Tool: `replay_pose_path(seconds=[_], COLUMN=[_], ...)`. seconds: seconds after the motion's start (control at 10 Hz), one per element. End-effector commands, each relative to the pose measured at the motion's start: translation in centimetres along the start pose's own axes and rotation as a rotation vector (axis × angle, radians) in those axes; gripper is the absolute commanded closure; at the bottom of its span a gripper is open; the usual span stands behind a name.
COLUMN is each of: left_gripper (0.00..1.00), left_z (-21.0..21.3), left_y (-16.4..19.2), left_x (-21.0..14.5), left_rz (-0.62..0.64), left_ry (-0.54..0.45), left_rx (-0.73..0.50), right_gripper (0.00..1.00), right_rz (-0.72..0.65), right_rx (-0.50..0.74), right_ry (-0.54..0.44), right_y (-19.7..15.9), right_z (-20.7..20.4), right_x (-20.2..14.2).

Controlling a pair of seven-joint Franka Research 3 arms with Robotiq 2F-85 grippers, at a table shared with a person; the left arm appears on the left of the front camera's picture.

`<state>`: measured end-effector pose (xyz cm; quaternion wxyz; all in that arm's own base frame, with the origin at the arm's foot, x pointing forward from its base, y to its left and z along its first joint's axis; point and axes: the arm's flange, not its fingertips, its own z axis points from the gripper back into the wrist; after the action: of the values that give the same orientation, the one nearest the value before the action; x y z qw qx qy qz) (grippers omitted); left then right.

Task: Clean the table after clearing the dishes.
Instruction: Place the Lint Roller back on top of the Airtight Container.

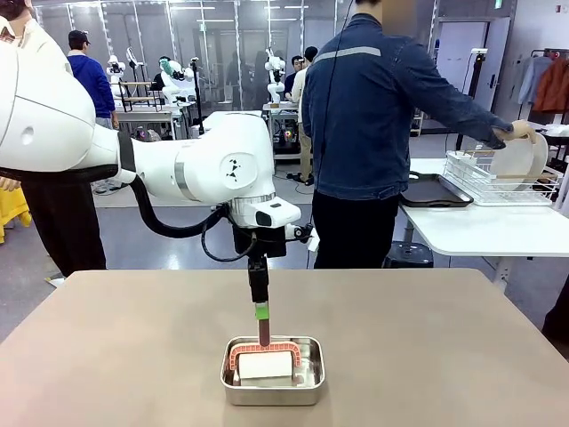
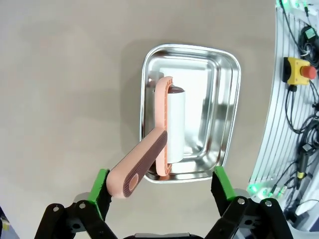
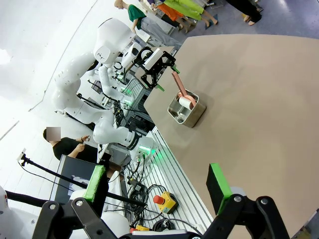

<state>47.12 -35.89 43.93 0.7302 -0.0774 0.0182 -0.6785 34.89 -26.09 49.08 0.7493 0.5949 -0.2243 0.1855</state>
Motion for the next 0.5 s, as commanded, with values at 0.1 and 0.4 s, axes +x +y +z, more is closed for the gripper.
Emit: replay_pose_path(seconds=[0.1, 0.4], left_gripper=[0.0, 0.0], left_z=[-0.51, -0.51], left_y=[-0.14, -0.14], left_x=[0.21, 0.21], left_rz=[-0.036, -0.036], left_ry=[0.006, 0.006], left_rx=[-0.01, -0.01], right_gripper=[0.0, 0.0], right_rz=[0.02, 0.02], right_rx=[0.002, 0.002], right_ry=[0.008, 0.008], right_y=[0.22, 0.22], right_z=[0.04, 0.04], right_x=[-0.17, -0.17])
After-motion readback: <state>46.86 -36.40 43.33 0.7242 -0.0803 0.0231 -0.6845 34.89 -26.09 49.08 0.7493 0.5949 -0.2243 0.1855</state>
